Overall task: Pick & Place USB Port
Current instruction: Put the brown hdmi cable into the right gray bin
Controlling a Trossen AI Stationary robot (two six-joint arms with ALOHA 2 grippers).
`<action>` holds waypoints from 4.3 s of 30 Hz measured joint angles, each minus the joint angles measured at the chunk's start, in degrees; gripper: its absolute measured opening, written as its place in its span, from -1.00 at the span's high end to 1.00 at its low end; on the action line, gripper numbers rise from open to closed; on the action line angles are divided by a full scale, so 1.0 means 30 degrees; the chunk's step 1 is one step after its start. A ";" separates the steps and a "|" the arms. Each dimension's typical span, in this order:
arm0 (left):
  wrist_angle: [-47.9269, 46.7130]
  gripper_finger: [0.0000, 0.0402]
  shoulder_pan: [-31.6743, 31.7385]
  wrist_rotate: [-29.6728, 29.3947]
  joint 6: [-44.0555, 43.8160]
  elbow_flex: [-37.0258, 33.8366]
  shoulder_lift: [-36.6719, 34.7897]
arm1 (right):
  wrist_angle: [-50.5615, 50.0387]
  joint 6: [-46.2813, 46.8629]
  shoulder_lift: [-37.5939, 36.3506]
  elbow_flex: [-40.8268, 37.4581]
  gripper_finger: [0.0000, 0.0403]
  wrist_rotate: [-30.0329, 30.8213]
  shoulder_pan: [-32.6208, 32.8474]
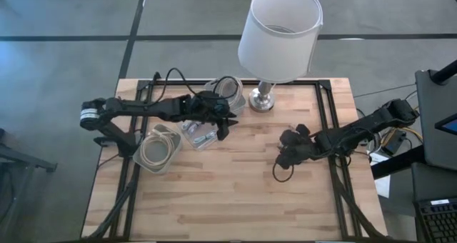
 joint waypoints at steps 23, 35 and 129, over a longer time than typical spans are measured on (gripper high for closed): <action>0.0435 0.35 -0.0013 -0.0160 -0.0039 -0.0231 0.0000 | 0.5816 0.2511 -0.0007 -0.5421 0.08 -0.3186 -0.0135; 0.0500 0.35 -0.0013 -0.0153 -0.0046 -0.0231 0.0000 | 0.7182 0.1769 -0.0074 -0.6690 0.37 -0.3462 -0.0157; 1.2368 0.07 -0.5682 -0.1968 2.0820 -0.1813 0.5938 | 1.1567 -0.5772 -0.0051 -0.1094 0.81 -0.5899 -0.0150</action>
